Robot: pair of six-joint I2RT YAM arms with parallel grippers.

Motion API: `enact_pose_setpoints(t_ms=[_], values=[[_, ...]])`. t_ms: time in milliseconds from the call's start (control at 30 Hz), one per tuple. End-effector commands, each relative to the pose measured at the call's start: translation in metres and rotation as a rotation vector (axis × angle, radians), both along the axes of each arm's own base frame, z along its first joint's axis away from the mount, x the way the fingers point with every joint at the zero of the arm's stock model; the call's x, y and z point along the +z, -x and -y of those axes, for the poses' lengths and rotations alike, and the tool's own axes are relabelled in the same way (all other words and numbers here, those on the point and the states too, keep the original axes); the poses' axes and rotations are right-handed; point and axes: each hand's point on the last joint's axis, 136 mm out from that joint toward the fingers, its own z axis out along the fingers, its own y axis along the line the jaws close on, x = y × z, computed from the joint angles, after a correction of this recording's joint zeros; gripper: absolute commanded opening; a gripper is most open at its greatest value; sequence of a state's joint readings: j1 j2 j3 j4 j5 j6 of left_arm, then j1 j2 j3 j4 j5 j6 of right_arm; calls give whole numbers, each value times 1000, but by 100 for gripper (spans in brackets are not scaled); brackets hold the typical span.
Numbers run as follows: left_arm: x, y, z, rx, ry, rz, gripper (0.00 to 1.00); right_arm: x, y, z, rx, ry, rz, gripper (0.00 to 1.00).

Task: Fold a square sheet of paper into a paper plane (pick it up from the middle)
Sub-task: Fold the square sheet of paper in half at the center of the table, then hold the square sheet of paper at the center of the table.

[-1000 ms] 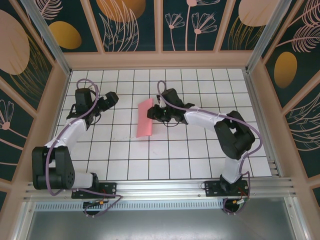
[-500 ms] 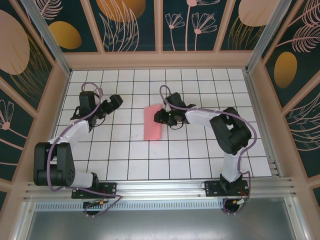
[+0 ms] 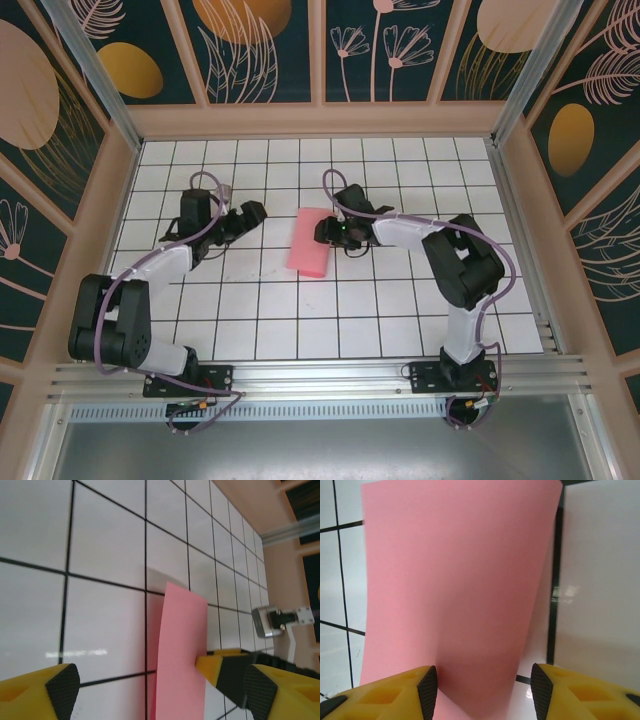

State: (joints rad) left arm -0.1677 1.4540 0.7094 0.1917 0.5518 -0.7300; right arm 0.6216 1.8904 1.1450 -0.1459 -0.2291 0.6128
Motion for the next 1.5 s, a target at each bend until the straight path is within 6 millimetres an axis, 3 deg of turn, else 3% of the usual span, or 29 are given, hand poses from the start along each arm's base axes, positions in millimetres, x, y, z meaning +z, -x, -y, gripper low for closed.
enact_pose_setpoints(t_ms=[0,167,367,500,767,1133,1467], values=[[3,12,26,-84,81,12,84,17,-4,5,-53,-61,25,55],[-6,22,51,-156,99,-7,76,16,-2,6,-57,-69,15,54],[-17,22,77,-210,109,-37,58,12,1,9,-49,-49,7,52],[-28,21,93,-238,99,-62,54,10,3,11,-47,-37,7,52],[-46,22,101,-270,106,-92,53,14,4,11,-44,-50,7,51],[-35,26,114,-336,208,-67,33,23,3,10,-51,-101,10,51],[-34,23,117,-350,228,-58,7,32,2,15,-69,-134,13,51]])
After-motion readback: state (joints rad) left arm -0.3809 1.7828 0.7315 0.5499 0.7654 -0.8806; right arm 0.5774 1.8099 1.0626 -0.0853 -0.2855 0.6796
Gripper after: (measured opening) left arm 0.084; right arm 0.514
